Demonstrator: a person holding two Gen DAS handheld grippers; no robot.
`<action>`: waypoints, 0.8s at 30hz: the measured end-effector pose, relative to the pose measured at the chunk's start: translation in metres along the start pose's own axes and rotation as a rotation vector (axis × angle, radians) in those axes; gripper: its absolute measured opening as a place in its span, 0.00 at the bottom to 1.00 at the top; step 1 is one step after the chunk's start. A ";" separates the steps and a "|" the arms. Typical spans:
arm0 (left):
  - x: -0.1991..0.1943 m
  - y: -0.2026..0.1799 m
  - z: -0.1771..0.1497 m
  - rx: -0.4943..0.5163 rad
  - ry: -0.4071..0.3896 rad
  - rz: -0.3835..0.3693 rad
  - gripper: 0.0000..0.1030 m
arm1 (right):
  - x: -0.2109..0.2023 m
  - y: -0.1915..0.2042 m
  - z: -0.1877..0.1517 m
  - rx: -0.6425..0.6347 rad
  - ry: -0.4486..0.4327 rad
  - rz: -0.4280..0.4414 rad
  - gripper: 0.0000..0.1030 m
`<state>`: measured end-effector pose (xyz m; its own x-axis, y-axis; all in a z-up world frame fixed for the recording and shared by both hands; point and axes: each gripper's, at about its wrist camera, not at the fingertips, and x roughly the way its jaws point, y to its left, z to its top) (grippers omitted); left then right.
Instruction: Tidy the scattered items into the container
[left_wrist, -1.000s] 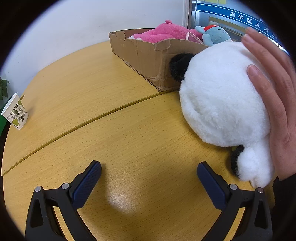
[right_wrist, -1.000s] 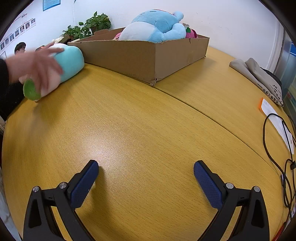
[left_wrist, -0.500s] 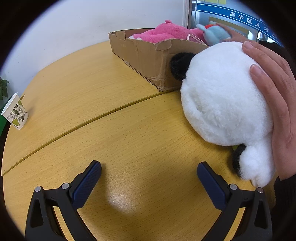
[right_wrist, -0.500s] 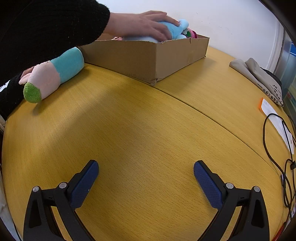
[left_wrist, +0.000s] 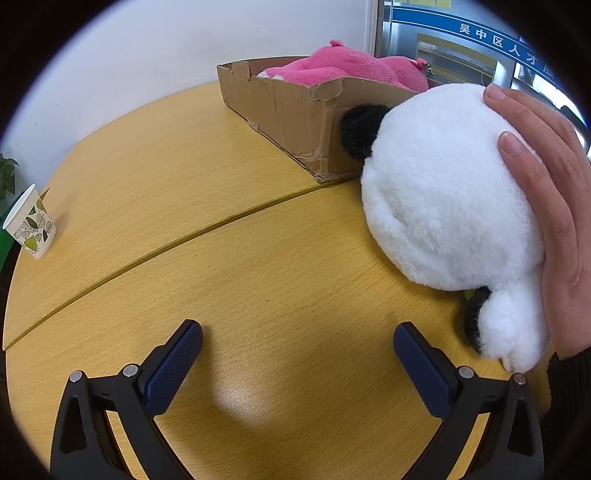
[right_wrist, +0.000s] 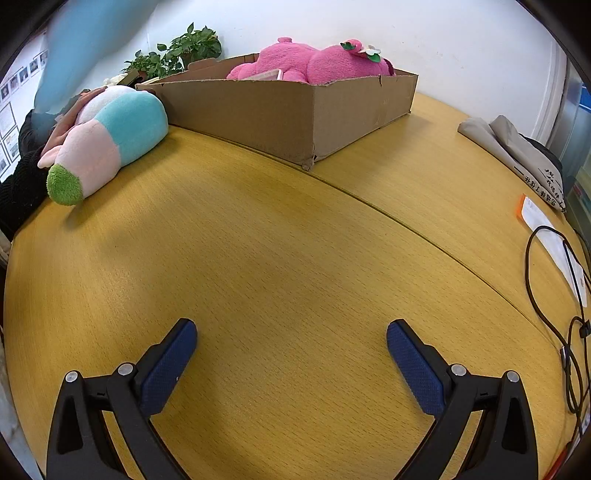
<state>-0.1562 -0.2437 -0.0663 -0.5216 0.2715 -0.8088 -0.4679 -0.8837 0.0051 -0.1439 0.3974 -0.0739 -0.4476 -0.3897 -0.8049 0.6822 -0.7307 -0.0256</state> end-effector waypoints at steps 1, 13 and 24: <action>0.000 0.000 0.000 0.000 0.000 0.000 1.00 | 0.000 0.000 0.000 0.000 0.000 0.000 1.00; -0.001 -0.001 0.002 0.000 0.000 0.000 1.00 | 0.000 0.000 0.000 0.000 0.000 0.000 1.00; -0.001 -0.002 0.003 0.000 0.000 0.000 1.00 | 0.000 0.000 0.000 0.000 0.000 0.000 1.00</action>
<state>-0.1570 -0.2415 -0.0640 -0.5217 0.2714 -0.8088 -0.4676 -0.8839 0.0050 -0.1438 0.3976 -0.0738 -0.4473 -0.3898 -0.8050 0.6822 -0.7308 -0.0252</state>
